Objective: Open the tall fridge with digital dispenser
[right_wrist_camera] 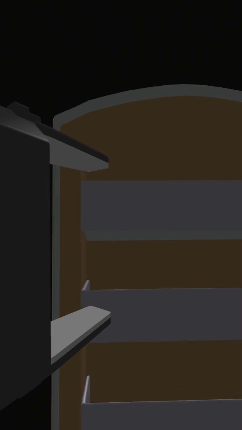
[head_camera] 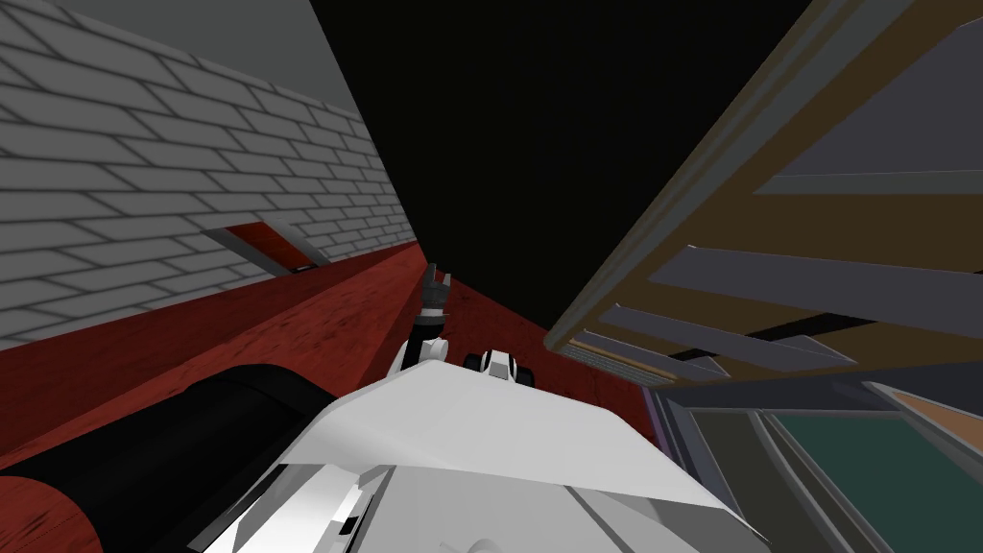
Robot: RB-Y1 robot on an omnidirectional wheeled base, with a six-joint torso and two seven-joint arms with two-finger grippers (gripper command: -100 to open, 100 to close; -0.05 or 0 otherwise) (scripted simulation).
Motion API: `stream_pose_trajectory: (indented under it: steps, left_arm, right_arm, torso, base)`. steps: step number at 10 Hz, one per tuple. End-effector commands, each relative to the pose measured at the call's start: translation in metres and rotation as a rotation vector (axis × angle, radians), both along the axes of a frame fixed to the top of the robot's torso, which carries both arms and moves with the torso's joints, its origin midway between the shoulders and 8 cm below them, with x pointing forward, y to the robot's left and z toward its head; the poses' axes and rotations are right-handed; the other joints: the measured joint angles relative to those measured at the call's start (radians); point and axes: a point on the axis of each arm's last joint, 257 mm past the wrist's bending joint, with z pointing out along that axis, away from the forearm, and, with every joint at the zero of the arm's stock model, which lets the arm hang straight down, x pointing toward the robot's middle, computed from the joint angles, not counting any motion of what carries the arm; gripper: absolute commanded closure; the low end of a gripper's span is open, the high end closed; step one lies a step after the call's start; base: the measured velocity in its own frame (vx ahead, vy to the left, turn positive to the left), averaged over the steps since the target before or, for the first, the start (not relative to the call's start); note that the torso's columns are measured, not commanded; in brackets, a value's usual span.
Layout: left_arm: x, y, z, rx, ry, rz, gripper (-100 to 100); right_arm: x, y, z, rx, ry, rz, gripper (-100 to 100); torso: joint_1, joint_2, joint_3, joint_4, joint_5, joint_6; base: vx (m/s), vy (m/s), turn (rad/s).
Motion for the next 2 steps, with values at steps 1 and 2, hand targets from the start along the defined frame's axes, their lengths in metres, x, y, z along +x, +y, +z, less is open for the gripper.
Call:
stream_pose_trajectory:
  steps: [1,2]
  left_arm:
    - [0.0,0.0,0.0,0.0,0.0,0.0,0]
    - [0.0,0.0,0.0,0.0,0.0,0.0,0]
  right_arm:
    - [0.0,0.0,0.0,0.0,0.0,0.0,0]
    - [0.0,0.0,0.0,0.0,0.0,0.0,0]
  torso:
    - [0.0,0.0,0.0,0.0,0.0,0.0]
    - [0.0,0.0,0.0,0.0,0.0,0.0]
  base:
    - [0.0,0.0,0.0]
    - [0.0,0.0,0.0]
